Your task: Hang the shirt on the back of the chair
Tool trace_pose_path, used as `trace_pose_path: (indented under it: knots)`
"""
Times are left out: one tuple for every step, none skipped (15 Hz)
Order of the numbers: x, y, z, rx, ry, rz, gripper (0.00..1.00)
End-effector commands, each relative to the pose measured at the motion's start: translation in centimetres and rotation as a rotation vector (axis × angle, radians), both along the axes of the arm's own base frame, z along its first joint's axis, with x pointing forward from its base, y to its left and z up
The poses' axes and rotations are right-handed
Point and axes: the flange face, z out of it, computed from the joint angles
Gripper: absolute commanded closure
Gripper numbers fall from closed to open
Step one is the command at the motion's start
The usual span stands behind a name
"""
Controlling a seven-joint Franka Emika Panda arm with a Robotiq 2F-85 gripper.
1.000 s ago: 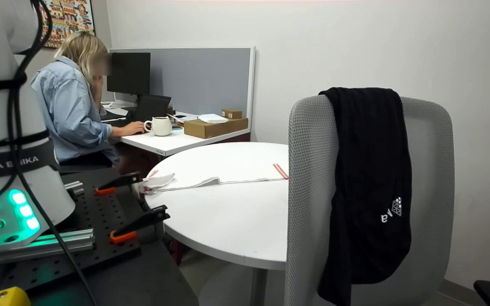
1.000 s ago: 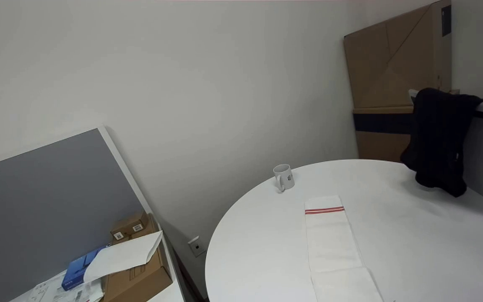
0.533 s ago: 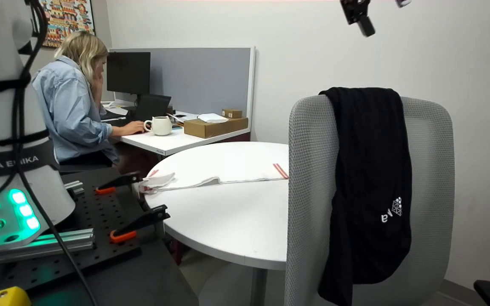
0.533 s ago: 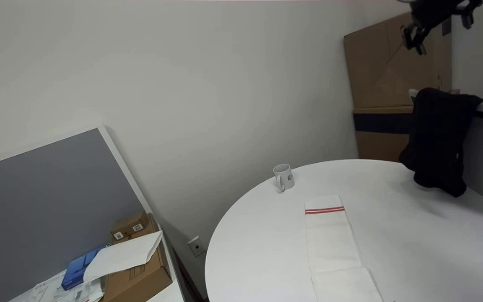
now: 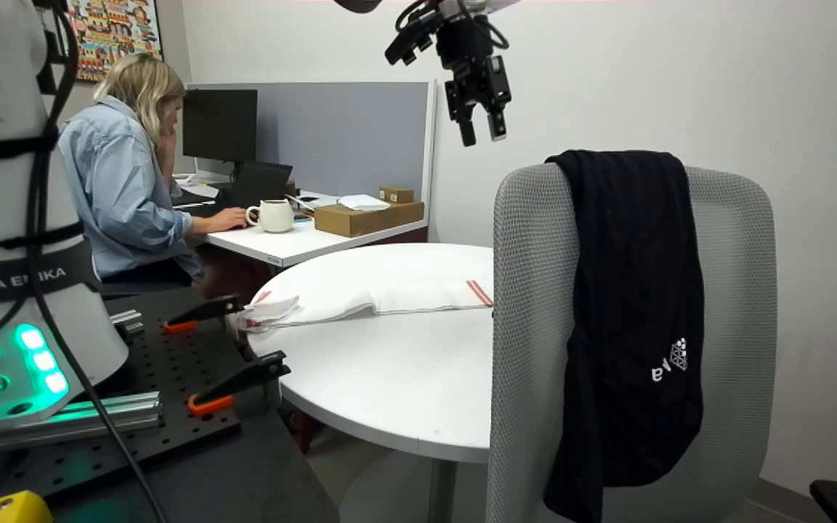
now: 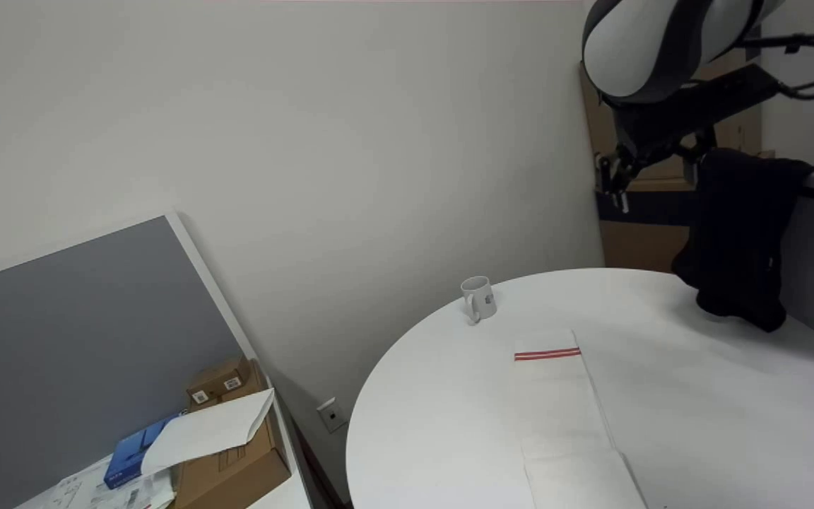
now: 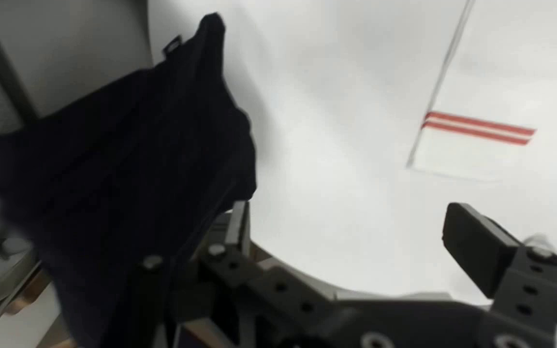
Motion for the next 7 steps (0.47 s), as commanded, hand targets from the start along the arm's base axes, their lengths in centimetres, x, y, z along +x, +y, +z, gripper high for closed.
trace_pose_path:
  knots:
    - [-2.2,1.7,-1.7,0.128,0.073,0.038,0.00]
    - [-1.0,1.2,-1.2,0.083,0.040,0.019,0.00]
    - [-1.2,1.3,-1.6,0.088,0.050,0.023,0.00]
    - [-1.2,1.3,-1.6,0.088,0.049,0.023,0.00]
    - [-1.2,1.2,-1.5,0.088,0.048,0.022,0.00]
    - [-1.2,1.1,-1.5,0.088,0.047,0.020,0.00]
    - [-1.2,1.1,-1.5,0.088,0.047,0.019,0.00]
